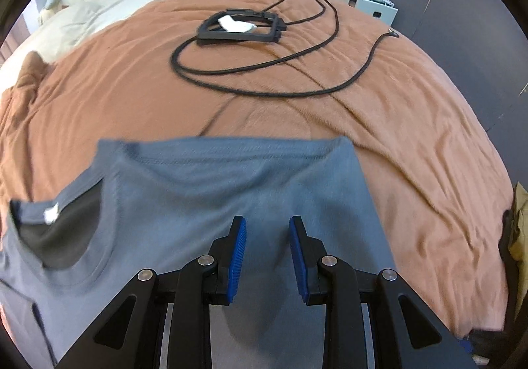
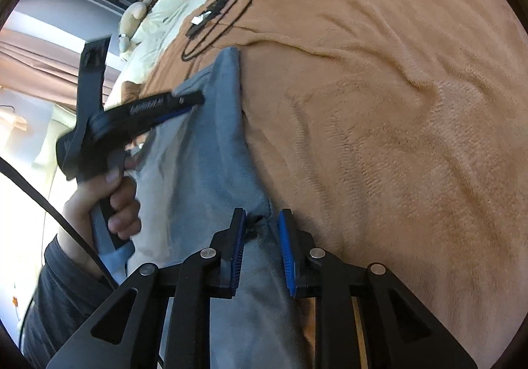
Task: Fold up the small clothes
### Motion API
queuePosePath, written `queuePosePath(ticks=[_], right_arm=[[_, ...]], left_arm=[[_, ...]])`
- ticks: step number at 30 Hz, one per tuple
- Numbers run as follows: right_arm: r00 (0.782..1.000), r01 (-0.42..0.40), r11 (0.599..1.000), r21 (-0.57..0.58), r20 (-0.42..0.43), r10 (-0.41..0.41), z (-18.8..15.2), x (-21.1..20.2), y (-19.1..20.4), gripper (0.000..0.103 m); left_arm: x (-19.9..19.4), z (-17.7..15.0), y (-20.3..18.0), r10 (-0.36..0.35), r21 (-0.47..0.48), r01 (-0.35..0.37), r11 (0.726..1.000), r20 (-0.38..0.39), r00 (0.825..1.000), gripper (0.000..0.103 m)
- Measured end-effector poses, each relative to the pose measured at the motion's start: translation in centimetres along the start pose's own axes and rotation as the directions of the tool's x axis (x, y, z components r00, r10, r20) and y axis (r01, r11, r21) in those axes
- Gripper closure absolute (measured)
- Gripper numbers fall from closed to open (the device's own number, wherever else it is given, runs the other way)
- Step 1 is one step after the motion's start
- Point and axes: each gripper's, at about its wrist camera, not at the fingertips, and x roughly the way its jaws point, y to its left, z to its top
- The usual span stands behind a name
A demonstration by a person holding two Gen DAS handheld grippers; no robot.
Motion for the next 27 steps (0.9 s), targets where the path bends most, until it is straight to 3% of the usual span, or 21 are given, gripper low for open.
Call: queuePosePath(ticks=[13, 17, 27], right_arm=[[0.999, -0.007, 1.0, -0.005, 0.032, 0.007, -0.5, -1.4, 0.7, 0.085], [0.999, 0.004, 1.0, 0.01, 0.042, -0.005, -0.9, -2.5, 0.7, 0.072], [0.998, 0.05, 0.999, -0.015, 0.035, -0.05, -2.0, -4.3, 1.8, 0.072]], left_arm=[[-4.2, -8.1, -1.4, -0.096, -0.025, 0.095, 0.995, -0.014, 0.995, 0.074], [-4.4, -10.3, -2.5, -0.112, -0.018, 0.111, 0.994, -0.028, 0.993, 0.074], [-6.0, -14.7, -3.3, -0.115, -0.033, 0.114, 0.993, -0.048, 0.992, 0.075]])
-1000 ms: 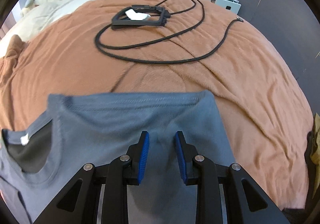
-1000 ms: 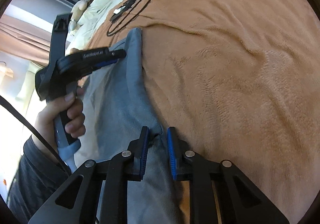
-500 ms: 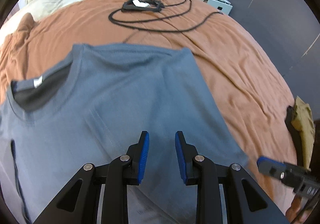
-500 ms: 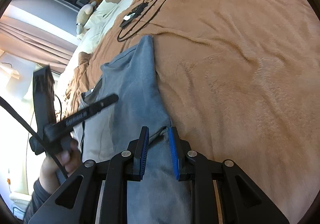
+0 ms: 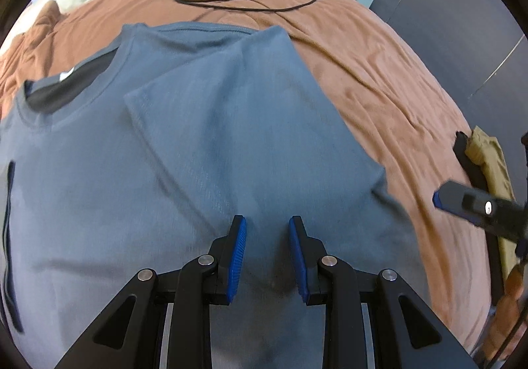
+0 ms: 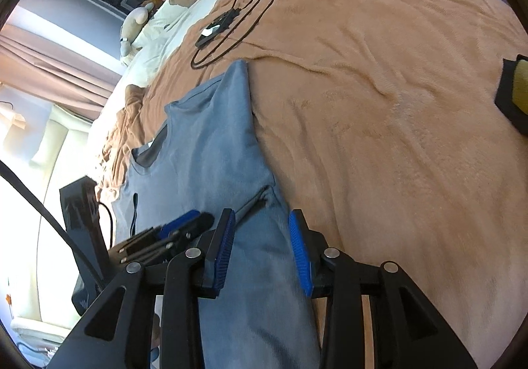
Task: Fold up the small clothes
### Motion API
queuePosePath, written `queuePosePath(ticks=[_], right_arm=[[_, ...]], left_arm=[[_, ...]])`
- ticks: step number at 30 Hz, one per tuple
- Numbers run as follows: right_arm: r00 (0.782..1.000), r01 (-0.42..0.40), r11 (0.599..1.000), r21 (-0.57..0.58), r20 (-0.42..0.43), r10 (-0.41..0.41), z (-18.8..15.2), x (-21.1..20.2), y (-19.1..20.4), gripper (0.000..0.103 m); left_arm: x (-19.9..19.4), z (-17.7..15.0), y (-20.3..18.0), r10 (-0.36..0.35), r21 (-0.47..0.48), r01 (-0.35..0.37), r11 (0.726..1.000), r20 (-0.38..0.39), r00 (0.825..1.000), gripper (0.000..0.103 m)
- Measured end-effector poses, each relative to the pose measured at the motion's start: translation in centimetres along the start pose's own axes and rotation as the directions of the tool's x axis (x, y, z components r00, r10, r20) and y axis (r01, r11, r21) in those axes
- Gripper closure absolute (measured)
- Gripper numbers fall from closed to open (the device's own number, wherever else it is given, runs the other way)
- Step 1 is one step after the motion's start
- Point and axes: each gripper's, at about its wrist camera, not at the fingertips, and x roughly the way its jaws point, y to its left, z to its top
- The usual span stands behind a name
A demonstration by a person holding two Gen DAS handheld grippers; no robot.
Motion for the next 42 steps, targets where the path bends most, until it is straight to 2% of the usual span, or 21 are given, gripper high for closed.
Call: queuePosePath(ticks=[3, 7, 9, 10, 11, 12, 14, 15, 17, 20, 22, 23, 27, 31, 39, 42], right_arm=[[1.0, 0.002, 1.0, -0.001, 0.002, -0.002, -0.1, -0.6, 0.3, 0.072], [1.0, 0.002, 1.0, 0.004, 0.002, -0.002, -0.7, -1.1, 0.7, 0.072], [1.0, 0.016, 1.0, -0.014, 0.01, -0.016, -1.1, -1.7, 1.2, 0.066], [1.0, 0.018, 1.0, -0.025, 0.015, -0.018, -1.2, -2.1, 1.4, 0.056], [1.0, 0.019, 0.999, -0.038, 0.025, -0.018, -1.5, -2.5, 1.7, 0.046], [0.999, 0.02, 0.999, -0.046, 0.03, -0.019, -1.7, -2.8, 2.0, 0.044], [0.999, 0.023, 0.996, -0.085, 0.037, -0.02, -2.6, -3.4, 2.8, 0.036], [0.999, 0.024, 0.995, -0.096, 0.038, -0.021, -3.0, -3.6, 3.1, 0.033], [0.998, 0.032, 0.992, -0.121, 0.05, -0.026, -3.8, -4.5, 3.8, 0.02], [0.992, 0.09, 0.984, -0.151, 0.099, -0.076, -4.9, -6.1, 4.9, 0.01], [0.99, 0.092, 0.982, -0.164, 0.117, -0.073, -5.9, -7.0, 5.7, 0.004], [0.99, 0.087, 0.981, -0.176, 0.123, -0.066, -6.8, -7.5, 6.2, 0.0], [0.99, 0.102, 0.972, -0.211, 0.118, -0.078, -9.4, -8.5, 7.4, 0.0], [0.986, 0.129, 0.964, -0.233, 0.133, -0.1, -11.6, -10.3, 8.3, 0.0], [0.982, 0.149, 0.956, -0.252, 0.151, -0.114, -14.9, -15.2, 9.2, 0.0], [0.972, 0.185, 0.945, -0.268, 0.194, -0.135, -16.3, -17.5, 9.7, 0.0]], left_arm=[[-1.0, -1.5, -0.1, 0.013, -0.013, -0.013, 1.0, -0.022, 1.0, 0.074], [-3.8, -3.2, 0.4, 0.011, -0.063, -0.011, 0.998, 0.0, 1.0, 0.074], [-5.5, -4.1, 0.7, 0.023, -0.081, -0.022, 0.997, 0.012, 1.0, 0.074], [-6.5, -4.5, 1.0, 0.026, -0.091, -0.024, 0.996, 0.02, 0.999, 0.072], [-7.9, -5.2, 1.5, 0.031, -0.106, -0.028, 0.994, 0.031, 0.999, 0.065], [-8.8, -5.7, 1.8, 0.035, -0.116, -0.03, 0.993, 0.041, 0.999, 0.061], [-11.5, -7.0, 2.8, 0.045, -0.15, -0.032, 0.988, 0.081, 0.996, 0.041], [-12.5, -7.5, 3.2, 0.048, -0.162, -0.032, 0.986, 0.096, 0.994, 0.036], [-15.2, -8.8, 4.3, 0.065, -0.193, -0.039, 0.98, 0.128, 0.99, 0.018], [-18.6, -10.6, 5.8, 0.099, -0.216, -0.061, 0.974, 0.168, 0.981, 0.007], [-20.9, -11.6, 6.7, 0.124, -0.237, -0.076, 0.969, 0.195, 0.973, 0.002], [-21.7, -12.0, 7.0, 0.129, -0.245, -0.076, 0.967, 0.208, 0.97, 0.0], [-25.6, -13.8, 8.2, 0.151, -0.28, -0.075, 0.957, 0.262, 0.953, 0.0], [-29.1, -16.0, 8.4, 0.169, -0.274, -0.085, 0.958, 0.298, 0.94, 0.0], [-33.4, -21.3, 8.5, 0.151, -0.278, -0.054, 0.959, 0.34, 0.928, 0.0], [-35.4, -23.6, 8.0, 0.176, -0.266, -0.081, 0.96, 0.355, 0.918, 0.0]])
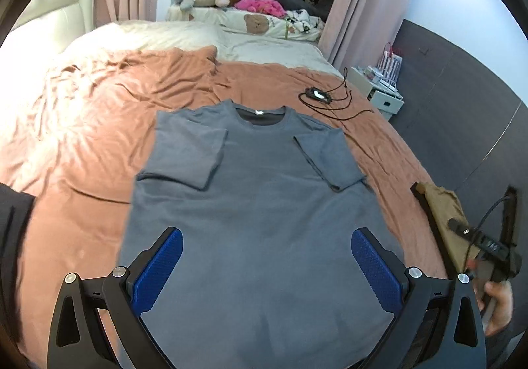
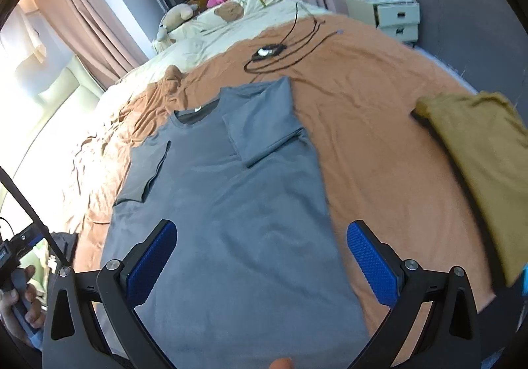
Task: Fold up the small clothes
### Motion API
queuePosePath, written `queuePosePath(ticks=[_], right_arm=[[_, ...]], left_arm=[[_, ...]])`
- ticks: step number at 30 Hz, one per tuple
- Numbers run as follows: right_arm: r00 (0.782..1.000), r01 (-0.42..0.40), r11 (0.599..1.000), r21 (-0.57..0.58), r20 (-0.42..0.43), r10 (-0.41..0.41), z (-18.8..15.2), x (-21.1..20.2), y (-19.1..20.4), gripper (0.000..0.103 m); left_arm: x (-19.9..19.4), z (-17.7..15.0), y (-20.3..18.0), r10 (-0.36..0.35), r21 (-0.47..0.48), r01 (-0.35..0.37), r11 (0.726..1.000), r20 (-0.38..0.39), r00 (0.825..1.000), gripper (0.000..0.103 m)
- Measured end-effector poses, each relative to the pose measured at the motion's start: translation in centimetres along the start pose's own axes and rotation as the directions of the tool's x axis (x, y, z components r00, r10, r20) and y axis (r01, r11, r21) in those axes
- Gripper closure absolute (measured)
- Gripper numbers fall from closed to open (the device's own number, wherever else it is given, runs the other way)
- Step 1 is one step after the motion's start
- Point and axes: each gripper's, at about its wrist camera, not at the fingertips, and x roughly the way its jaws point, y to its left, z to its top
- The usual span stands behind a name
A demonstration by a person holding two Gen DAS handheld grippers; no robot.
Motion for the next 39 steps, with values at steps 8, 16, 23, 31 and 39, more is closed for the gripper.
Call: queuePosePath(ticks=[8, 16, 23, 31, 39], right_arm=[[0.998, 0.002, 0.999, -0.051, 0.069, 0.001, -3.8, -6.4, 1.4, 0.0], [0.992, -0.015, 0.993, -0.119, 0.121, 0.03, -7.9, -10.6, 1.6, 0.0], [0.987, -0.03, 0.993, -0.116, 0.155, 0.048, -10.6, -13.8, 0.5, 0.0], [0.986, 0.002, 0.989, -0.146, 0.166, 0.022, -13.1, -15.7, 0.3, 0.0], [0.977, 0.007, 0.988, -0.155, 0.212, 0.027, -15.9, -15.3, -1.6, 0.0]], left_arm=[[-7.9, -3.9, 2.0, 0.021, -0.03, -0.018, 0.999, 0.117, 0.993, 0.0], [-15.4, -8.3, 5.2, 0.103, -0.067, -0.09, 0.994, 0.237, 0.966, 0.0], [-19.7, -12.6, 9.1, 0.151, -0.168, -0.103, 0.98, 0.302, 0.941, 0.001], [-22.1, -17.5, 12.4, 0.201, -0.258, -0.114, 0.959, 0.341, 0.918, 0.001], [-21.4, -21.9, 15.0, 0.26, -0.388, -0.112, 0.915, 0.353, 0.899, 0.001]])
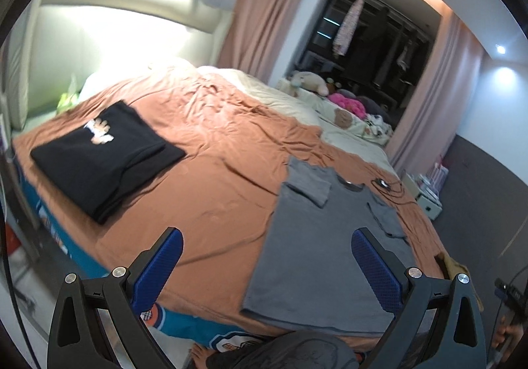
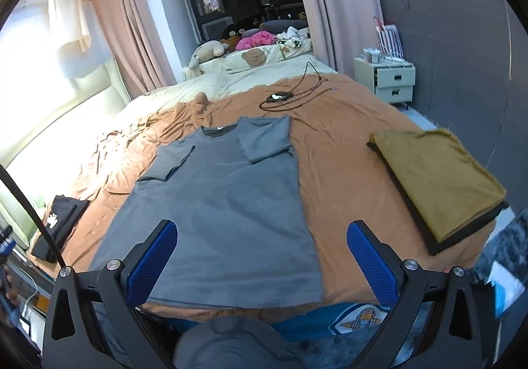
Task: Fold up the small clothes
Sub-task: 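Move both tools down toward the long side edge of the shirt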
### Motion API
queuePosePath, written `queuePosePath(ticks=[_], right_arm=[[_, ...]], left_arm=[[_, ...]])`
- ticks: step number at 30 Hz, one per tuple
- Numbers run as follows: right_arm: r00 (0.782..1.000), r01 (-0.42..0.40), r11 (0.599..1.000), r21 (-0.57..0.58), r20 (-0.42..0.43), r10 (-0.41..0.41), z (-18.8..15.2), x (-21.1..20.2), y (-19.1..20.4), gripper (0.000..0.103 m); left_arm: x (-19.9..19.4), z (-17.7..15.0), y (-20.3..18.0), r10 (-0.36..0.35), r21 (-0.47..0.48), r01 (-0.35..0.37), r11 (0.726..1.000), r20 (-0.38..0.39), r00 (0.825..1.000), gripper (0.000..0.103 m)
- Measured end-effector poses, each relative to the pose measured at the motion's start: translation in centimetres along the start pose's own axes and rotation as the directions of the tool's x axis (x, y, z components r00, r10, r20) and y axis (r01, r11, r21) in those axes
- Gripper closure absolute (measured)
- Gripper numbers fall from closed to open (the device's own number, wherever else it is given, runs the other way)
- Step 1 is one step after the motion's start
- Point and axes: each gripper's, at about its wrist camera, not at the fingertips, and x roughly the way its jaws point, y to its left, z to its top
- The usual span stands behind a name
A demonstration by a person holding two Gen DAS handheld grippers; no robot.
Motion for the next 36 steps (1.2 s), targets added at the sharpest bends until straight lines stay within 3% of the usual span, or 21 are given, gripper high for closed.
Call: queuePosePath(ticks=[5, 15, 21, 26, 30, 36], right_arm=[[1.0, 0.012, 0.999, 0.039, 0.006, -0.012, -2.2, 0.1, -2.2, 0.0], [1.0, 0.002, 0.993, 0.121, 0.006, -0.003, -6.6, 1.4, -4.6, 0.0], [0.999, -0.001, 0.993, 0.122, -0.053, 0.008, -8.0, 2.5, -5.5, 0.0], [0.995, -0.014, 0.986, 0.165, -0.092, 0.029, -8.5, 3.5, -7.1, 0.0], [0.987, -0.046, 0.982, 0.182, -0.141, 0.072, -8.5, 5.1, -7.8, 0.0], [0.983, -0.075, 0.968, 0.238, -0.147, 0.112, -8.0, 6.0, -9.6, 0.0]], left_arm=[[0.8, -2.7, 1.5, 0.041, -0.059, -0.041, 0.997, 0.009, 0.999, 0.0], [2.7, -7.4, 2.5, 0.055, -0.066, -0.06, 0.996, -0.077, 0.996, 0.001], [3.2, -8.9, 3.2, 0.049, -0.079, -0.061, 0.995, -0.143, 0.989, 0.001], [4.6, -9.7, 3.9, 0.024, -0.085, -0.041, 0.996, -0.194, 0.981, 0.001], [6.0, -9.8, 4.8, -0.038, -0.145, 0.005, 0.989, -0.226, 0.973, 0.002], [8.0, -9.4, 6.4, -0.117, -0.234, 0.055, 0.971, -0.262, 0.958, 0.015]])
